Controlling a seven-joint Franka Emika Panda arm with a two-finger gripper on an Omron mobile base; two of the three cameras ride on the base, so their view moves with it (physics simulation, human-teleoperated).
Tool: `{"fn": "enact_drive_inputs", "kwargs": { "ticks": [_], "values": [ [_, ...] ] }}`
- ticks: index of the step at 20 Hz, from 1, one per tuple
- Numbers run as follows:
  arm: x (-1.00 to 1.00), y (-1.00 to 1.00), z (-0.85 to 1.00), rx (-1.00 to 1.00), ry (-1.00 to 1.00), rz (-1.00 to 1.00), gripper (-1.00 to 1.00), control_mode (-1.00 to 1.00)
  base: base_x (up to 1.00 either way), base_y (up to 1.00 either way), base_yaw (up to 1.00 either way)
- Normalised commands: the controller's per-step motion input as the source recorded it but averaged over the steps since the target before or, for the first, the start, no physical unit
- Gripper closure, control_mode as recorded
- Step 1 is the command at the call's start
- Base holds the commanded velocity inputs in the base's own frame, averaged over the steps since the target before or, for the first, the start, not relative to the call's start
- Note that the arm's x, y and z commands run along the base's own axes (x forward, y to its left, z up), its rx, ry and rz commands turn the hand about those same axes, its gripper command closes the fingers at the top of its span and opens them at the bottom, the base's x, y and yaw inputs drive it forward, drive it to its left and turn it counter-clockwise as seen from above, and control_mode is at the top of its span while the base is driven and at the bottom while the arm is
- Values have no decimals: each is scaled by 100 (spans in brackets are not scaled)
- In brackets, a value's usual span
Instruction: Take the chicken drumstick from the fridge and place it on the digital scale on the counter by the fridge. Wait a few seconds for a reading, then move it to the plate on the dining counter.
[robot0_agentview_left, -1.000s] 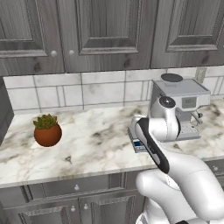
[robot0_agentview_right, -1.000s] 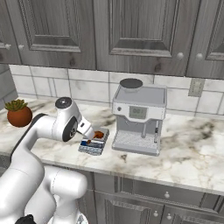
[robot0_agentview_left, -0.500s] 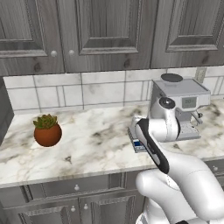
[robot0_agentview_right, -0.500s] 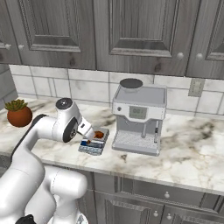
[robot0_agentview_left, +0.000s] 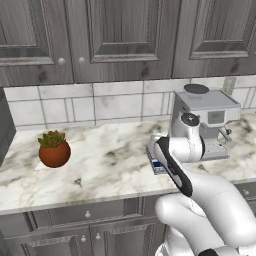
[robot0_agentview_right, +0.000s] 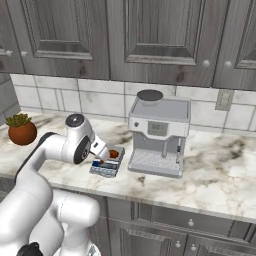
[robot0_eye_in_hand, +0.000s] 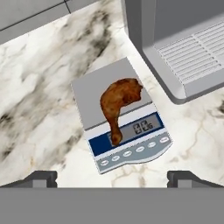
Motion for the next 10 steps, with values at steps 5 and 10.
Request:
{"fn": "enact_drive_inputs", "kwargs": {
  "ticks": [5,10],
  "values": [
    [26,-4,-3,0,0,0,-100,-100,0,0,0],
    [29,-3,-3,0,2,0,-100,-100,0,0,0]
  ]
}}
